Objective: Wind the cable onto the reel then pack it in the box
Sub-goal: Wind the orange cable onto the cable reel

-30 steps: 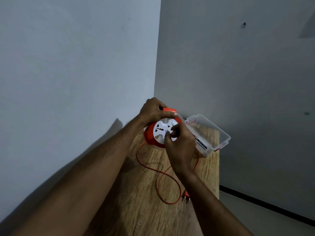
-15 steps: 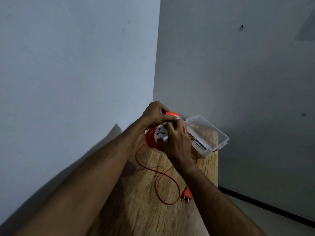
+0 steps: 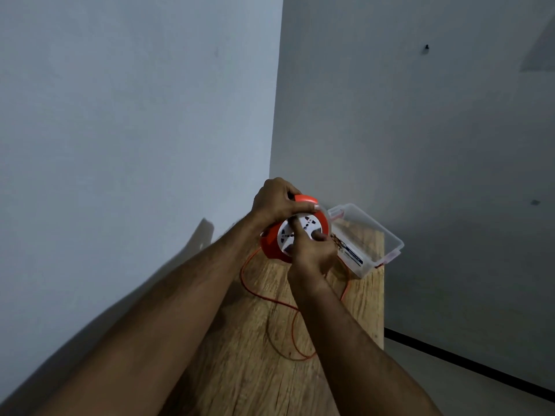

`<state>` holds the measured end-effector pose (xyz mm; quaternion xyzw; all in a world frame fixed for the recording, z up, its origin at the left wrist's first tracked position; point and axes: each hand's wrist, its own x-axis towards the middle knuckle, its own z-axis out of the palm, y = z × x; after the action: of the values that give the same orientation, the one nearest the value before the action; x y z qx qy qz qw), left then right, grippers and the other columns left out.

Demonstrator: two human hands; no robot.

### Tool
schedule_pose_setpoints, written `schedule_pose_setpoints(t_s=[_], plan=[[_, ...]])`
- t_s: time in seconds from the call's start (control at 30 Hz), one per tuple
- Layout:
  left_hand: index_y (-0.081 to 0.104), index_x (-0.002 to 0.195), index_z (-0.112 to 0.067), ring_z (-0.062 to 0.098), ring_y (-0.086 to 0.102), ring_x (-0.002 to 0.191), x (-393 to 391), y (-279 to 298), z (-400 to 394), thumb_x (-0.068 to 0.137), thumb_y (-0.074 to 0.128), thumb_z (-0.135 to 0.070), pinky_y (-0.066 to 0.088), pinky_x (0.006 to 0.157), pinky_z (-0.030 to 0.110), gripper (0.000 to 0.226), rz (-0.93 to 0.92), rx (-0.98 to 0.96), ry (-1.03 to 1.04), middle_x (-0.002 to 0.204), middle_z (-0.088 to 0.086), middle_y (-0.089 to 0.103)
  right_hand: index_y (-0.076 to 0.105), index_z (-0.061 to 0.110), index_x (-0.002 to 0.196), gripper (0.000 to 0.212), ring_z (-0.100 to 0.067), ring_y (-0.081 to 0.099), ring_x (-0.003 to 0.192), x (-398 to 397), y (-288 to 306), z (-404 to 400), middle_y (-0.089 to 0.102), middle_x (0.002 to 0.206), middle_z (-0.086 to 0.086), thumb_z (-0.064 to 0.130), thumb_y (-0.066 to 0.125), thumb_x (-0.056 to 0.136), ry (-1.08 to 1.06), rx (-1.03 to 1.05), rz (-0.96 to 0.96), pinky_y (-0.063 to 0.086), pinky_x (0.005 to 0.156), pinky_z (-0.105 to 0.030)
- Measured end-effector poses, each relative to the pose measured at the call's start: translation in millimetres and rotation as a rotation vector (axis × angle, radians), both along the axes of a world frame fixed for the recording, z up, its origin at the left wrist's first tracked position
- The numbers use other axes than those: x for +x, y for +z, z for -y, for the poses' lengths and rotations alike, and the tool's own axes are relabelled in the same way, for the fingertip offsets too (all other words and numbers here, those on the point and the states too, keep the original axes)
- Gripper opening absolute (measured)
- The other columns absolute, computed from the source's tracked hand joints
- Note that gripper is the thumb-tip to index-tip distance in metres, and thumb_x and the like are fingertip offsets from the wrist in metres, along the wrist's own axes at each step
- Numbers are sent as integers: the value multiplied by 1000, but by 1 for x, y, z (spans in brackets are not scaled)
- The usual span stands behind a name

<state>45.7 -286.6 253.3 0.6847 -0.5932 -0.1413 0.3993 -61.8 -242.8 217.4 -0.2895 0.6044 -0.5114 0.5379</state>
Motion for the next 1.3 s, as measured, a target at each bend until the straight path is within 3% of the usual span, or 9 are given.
schedule_pose_setpoints(t_s=[0.13,0.23,0.33,0.43,0.5,0.6,0.7,0.87,1.3], plan=[[82,93,-17,6,70,70,-3,-1,0,70,83,-61,56,65,23,49,21,-1,-13,88,-2,78,45,8,126,78,-26,65,100,9,13,8,57,121,-9,35,93,71,-159,314,584,61,59,-40],[82,91,-16,9,73,71,2,2,1,69,85,-58,63,70,32,48,-3,10,-24,85,-1,79,46,8,135,85,-36,73,91,7,8,14,63,122,-18,33,94,70,-60,342,623,64,60,-46],[83,94,-14,10,75,71,5,5,1,70,87,-54,65,74,37,47,-87,27,-43,88,1,80,48,6,119,59,-37,76,83,-2,10,3,69,109,-18,22,87,77,-17,259,565,65,68,-48],[82,92,-19,7,74,69,7,7,1,65,84,-63,65,72,38,52,-106,24,-39,84,-4,79,61,6,103,25,-26,77,70,-19,11,-16,75,96,-13,15,77,86,26,-41,240,57,55,-34],[82,88,-22,6,73,67,9,8,3,62,81,-69,65,70,36,54,-97,37,-35,79,-8,78,63,13,97,15,-17,73,77,-31,6,-22,72,94,-4,16,75,88,100,-524,-263,61,66,-36],[82,85,-21,5,72,66,9,10,3,67,86,-60,63,69,31,43,-106,40,-45,76,-9,75,66,14,112,30,-19,64,100,-43,-2,-14,65,115,-7,15,76,83,314,-1057,-995,59,78,-32],[82,89,-19,8,73,71,8,12,3,68,85,-60,62,70,30,46,-102,25,-69,80,-5,78,66,13,121,46,-34,58,120,-48,-9,-5,56,134,-17,1,72,76,520,-1166,-1333,59,85,-44],[77,74,-24,9,72,64,12,16,-1,69,87,-54,63,69,33,32,-102,54,-87,73,-5,75,65,19,127,46,-40,43,140,-67,-10,15,47,146,-22,8,57,83,694,-1348,-1434,42,107,-63],[80,71,-19,12,71,65,11,13,-2,62,88,-59,64,71,41,41,-94,53,-92,68,-5,74,68,20,126,55,-38,59,117,-53,-12,35,60,126,-19,27,80,72,664,-1334,-1488,50,99,-53]])
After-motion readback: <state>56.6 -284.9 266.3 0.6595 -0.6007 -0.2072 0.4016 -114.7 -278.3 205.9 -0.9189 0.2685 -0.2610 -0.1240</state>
